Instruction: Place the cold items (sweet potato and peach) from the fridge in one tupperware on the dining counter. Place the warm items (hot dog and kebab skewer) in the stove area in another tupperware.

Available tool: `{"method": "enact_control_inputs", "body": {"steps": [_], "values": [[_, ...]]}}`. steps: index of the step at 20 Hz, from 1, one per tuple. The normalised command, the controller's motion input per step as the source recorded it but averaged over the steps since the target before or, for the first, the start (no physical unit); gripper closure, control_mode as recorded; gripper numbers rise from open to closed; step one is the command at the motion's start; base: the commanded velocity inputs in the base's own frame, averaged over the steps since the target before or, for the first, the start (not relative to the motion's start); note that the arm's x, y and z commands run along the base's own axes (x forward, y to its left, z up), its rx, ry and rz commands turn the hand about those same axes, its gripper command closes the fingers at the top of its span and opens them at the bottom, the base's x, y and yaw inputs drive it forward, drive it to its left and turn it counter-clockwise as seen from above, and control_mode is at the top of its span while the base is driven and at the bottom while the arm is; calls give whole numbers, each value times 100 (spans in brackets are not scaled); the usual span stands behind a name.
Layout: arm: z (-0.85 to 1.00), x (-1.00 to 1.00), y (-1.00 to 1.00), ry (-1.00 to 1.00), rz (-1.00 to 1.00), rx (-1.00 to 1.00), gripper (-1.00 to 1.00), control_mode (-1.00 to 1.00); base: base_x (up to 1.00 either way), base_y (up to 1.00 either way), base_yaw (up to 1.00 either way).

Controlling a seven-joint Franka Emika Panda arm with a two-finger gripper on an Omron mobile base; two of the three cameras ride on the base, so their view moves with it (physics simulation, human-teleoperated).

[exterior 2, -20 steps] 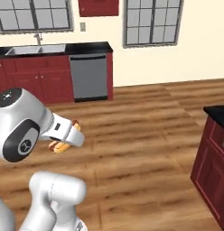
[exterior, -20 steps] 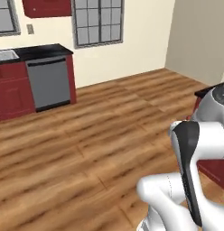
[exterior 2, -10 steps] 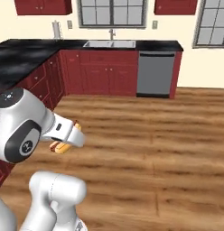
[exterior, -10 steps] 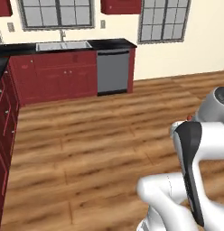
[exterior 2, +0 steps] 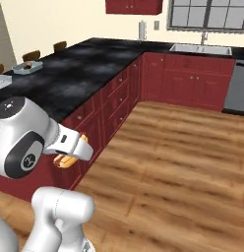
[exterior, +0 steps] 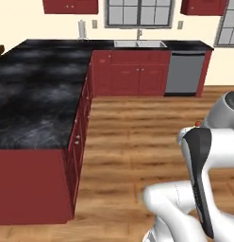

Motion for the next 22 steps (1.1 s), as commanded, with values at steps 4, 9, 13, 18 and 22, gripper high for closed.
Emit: {"method": "enact_control_inputs", "body": {"steps": [4,9,13,18,22], "values": [[0,0,0,0,0,0,100,100,8,100,5],[0,0,0,0,0,0,100,100,8,100,0],[0,0,0,0,0,0,100,100,1,100,0],[0,0,0,0,0,0,100,100,0,100,0],[0,0,0,0,0,0,100,100,0,100,-1]]}}
